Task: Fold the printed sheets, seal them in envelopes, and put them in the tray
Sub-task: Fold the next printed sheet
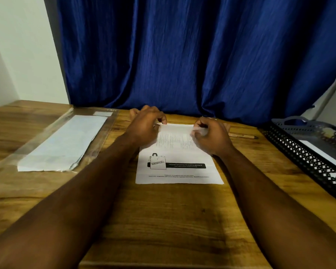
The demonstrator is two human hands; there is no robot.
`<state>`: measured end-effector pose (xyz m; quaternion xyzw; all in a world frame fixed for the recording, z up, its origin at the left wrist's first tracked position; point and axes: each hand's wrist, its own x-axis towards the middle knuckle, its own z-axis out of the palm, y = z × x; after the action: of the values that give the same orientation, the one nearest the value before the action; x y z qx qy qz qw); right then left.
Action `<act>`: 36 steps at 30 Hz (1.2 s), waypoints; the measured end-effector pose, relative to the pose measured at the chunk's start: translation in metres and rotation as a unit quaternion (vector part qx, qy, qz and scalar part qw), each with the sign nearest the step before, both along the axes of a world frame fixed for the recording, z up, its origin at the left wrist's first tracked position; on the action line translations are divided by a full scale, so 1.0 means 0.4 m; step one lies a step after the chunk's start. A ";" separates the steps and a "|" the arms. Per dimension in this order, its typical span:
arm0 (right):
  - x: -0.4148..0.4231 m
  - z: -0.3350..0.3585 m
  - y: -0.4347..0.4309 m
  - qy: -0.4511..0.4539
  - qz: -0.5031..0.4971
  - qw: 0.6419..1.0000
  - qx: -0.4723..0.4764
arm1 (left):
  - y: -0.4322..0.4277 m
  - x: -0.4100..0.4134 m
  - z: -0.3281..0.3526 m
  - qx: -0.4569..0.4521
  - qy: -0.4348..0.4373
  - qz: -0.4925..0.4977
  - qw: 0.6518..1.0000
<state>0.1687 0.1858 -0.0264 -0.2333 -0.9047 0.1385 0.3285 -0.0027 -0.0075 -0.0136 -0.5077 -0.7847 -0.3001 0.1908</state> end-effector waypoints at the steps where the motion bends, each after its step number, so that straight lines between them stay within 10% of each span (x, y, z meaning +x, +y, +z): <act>1: 0.003 0.002 0.000 -0.003 0.005 1.000 0.003 | -0.001 -0.002 0.003 0.011 -0.006 -0.010 1.000; 11: 0.011 0.009 -0.003 -0.160 -0.008 0.986 0.041 | -0.008 0.004 -0.036 -0.099 -0.137 -0.051 0.984; 36: -0.015 0.029 0.001 -0.396 0.035 0.913 -0.085 | 0.016 -0.005 -0.055 -0.125 -0.118 -0.017 0.985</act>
<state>0.1626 0.1863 -0.0146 -0.2643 -0.9529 0.1229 -0.0833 -0.0048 -0.0011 -0.0357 -0.5021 -0.8243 -0.2604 0.0264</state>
